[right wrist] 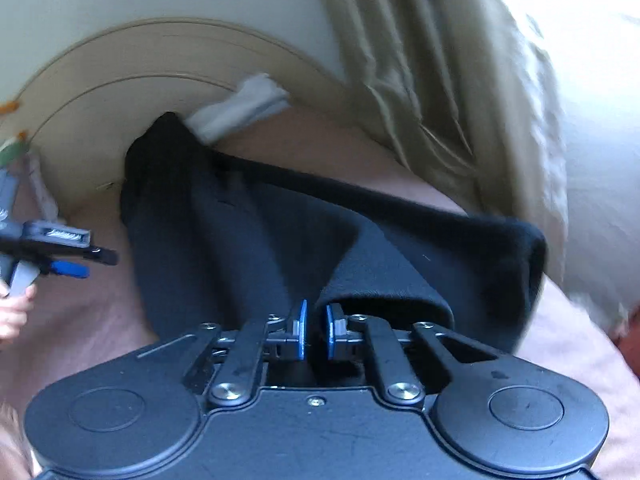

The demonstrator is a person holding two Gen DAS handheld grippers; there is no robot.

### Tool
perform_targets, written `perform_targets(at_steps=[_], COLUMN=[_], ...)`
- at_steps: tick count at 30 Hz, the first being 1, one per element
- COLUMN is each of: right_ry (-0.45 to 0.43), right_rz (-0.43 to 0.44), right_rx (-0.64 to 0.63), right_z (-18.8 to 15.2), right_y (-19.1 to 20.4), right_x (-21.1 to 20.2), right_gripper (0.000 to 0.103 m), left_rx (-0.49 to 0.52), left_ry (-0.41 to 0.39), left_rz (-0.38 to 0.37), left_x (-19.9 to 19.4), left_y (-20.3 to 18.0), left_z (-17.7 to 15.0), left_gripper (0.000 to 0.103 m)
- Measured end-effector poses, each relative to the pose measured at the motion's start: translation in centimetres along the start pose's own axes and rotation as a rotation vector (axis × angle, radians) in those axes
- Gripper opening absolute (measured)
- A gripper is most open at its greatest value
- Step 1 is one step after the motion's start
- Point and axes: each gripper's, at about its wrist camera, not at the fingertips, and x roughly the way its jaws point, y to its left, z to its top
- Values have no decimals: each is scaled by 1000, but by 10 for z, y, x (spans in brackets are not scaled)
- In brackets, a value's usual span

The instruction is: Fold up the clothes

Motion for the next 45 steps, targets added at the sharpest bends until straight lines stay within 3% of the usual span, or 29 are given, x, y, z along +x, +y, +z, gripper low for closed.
perform_targets(at_steps=[3,4,5,7,9,12,17,21,25,27,29,31,32,33,35,36,38,39,41,45], right_ry=[8,6,-20,-153,-278,-162,28,-24,-115,-121,-62,31,29,25,29,25,6,3,70,174], right_rz=[-106,-133,-116,-72,-51,-148,-308,-328,-384,-456,-545,-507,-505,-541,-616,-579,-349,-233,-73,-44], right_rx=[-24,-1,25,77,124,170,250,326,192,107,37,150,202,241,314,360,480,534,589,565], right_z=[1,2,6,24,43,49,57,45,45,44,51,49,49,50,50,47,36,30,15,-9], right_y=[2,-2,-5,-7,-11,-38,-84,-95,-76,-65,-68,-82,-89,-93,-103,-108,-118,-123,-125,-116], right_x=[12,15,11,-25,-62,-39,-1,-6,-24,-24,4,13,8,0,-18,-33,-60,-72,-81,-93], right_gripper=[23,18,4,4,3,2,3,1,1,0,0,1,8,23,34,34,37,49,60,60], left_rx=[-38,-48,-58,-59,-39,-16,10,31,-8,3,34,77,92,96,76,66,47,40,38,32], left_ry=[-5,-11,-16,-51,-105,-124,-5,10,21,12,9,0,-3,1,21,30,50,58,65,80], left_rz=[-48,-71,-94,-131,-123,-97,-84,-27,-29,-42,-47,-32,-19,-13,-19,-23,-29,-34,-50,-81], left_x=[1,-1,-3,-15,-25,-23,4,12,17,15,12,10,10,12,18,21,28,30,31,32], left_y=[2,3,4,6,6,0,-13,-13,-8,-10,-17,-25,-28,-30,-28,-27,-24,-24,-24,-24], left_z=[-2,-2,-3,-3,-1,4,0,-4,1,3,1,0,0,1,2,2,3,3,2,-1], left_gripper=[80,80,80,80,80,83,83,83,83,82,82,82,83,83,83,83,83,83,83,83])
